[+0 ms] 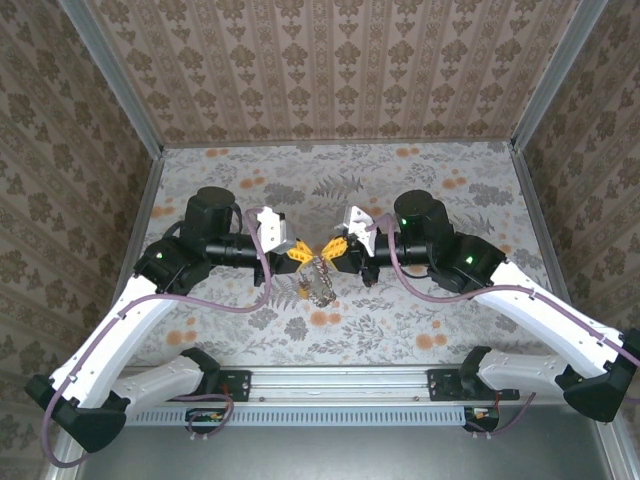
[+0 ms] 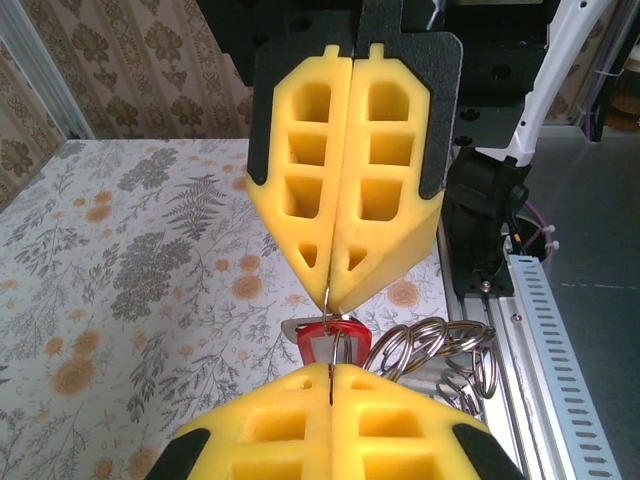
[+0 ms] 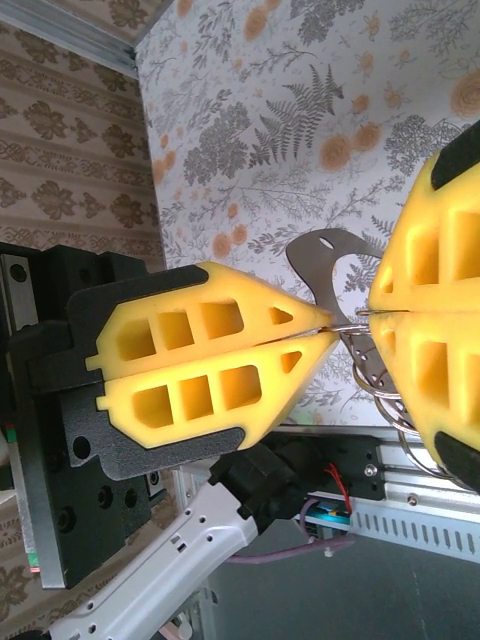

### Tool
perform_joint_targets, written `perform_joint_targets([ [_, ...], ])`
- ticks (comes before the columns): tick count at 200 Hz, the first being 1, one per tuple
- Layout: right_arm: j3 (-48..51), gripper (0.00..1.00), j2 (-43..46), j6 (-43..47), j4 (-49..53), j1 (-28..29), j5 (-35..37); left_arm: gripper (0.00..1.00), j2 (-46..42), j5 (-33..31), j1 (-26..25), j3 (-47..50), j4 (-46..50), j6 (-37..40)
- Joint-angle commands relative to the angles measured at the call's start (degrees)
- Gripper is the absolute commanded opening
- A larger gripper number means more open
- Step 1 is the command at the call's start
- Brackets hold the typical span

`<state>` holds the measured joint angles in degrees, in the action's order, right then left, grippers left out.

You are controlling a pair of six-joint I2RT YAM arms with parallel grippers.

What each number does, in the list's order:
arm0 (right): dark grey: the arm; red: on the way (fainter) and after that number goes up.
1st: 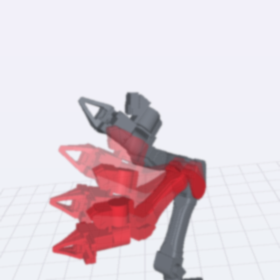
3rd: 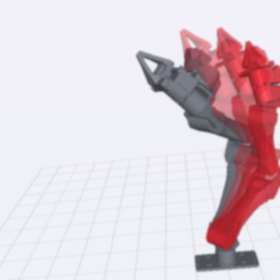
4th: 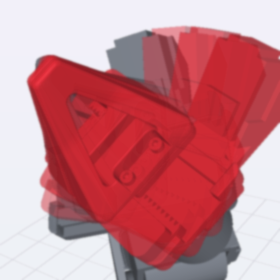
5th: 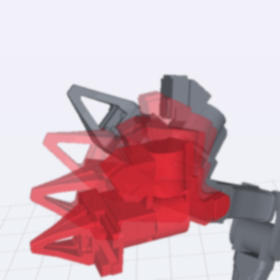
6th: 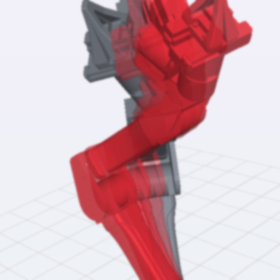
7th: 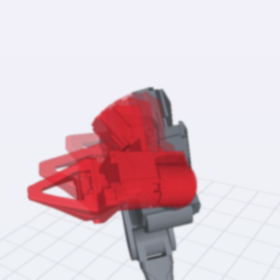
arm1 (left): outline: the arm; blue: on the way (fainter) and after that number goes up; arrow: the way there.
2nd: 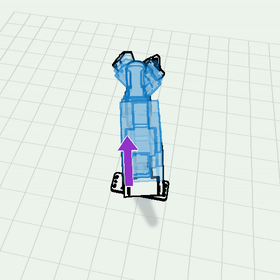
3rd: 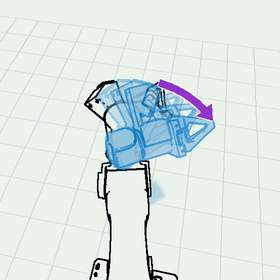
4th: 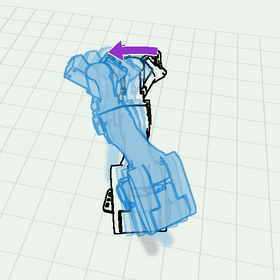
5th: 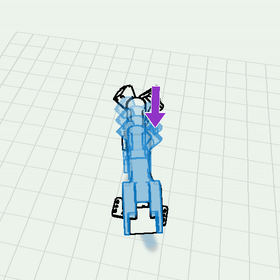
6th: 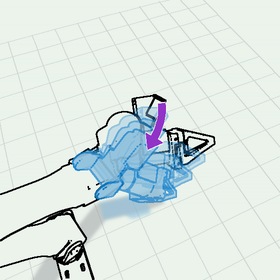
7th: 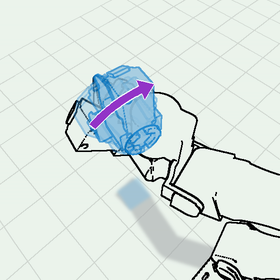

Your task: Put the keys on the keyring

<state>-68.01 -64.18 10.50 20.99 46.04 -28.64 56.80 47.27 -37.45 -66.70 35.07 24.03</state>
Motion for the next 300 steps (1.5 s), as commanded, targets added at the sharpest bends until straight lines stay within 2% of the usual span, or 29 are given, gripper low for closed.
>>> perform_joint_targets([
  [1, 0.2, 0.0, 1.1, -0.8, 0.7, 0.6, 1.3, 0.0, -1.5, 0.1, 0.3, 0.3, -2.3, -0.7],
  [169, 2.9, 0.0, 3.1, -2.4, -1.6, 2.6, 8.4, 0.0, -1.7, 0.1, 0.4, 0.6, -2.6, -0.9],
  [300, 3.8, 0.0, 3.9, -3.3, -3.5, 3.4, 7.7, 0.0, -1.9, -0.2, 0.5, 0.7, -2.7, -1.0],
])
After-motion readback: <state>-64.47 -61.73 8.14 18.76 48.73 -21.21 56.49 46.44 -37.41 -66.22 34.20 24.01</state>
